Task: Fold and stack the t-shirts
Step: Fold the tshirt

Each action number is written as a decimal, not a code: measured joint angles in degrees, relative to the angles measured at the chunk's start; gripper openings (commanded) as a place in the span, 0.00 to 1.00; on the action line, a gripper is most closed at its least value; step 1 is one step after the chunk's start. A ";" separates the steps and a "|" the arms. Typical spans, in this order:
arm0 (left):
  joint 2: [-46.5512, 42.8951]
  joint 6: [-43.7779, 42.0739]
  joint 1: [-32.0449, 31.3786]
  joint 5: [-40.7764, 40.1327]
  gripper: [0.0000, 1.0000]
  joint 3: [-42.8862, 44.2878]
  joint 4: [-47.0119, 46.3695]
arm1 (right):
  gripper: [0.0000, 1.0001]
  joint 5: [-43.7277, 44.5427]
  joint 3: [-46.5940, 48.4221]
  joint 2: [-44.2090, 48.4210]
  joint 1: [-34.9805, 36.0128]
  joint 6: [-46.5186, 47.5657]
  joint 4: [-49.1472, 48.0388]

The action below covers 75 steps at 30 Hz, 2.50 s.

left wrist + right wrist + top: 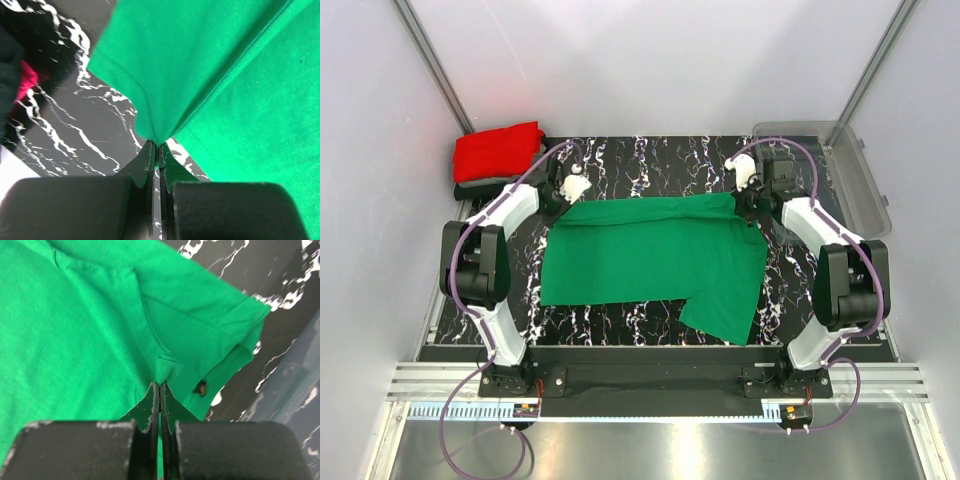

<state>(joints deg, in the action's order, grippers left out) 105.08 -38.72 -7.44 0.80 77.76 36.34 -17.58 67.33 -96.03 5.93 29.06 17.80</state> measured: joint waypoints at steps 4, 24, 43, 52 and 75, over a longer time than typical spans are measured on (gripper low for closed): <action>-0.02 -0.02 0.00 0.00 0.00 -2.32 -0.04 | 0.00 -0.04 -2.16 0.63 0.00 -0.02 0.17; -7.30 2.05 0.92 0.15 0.61 -4.81 0.26 | 0.38 -6.21 -3.50 5.03 0.00 0.79 9.70; 6.75 8.94 0.44 3.80 0.52 5.18 3.80 | 0.40 -19.26 32.04 -30.29 0.39 2.86 25.07; 6.75 9.92 0.44 4.44 0.51 5.01 4.09 | 0.41 -19.41 39.19 -35.28 3.04 2.71 25.83; 6.75 10.10 0.44 4.46 0.50 4.20 4.26 | 0.04 -15.91 36.79 -32.83 5.90 1.51 26.23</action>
<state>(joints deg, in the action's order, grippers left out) 111.83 -28.62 -7.01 5.26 81.95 40.60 -33.50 104.12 -128.86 11.84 30.57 44.03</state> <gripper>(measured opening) 0.506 0.036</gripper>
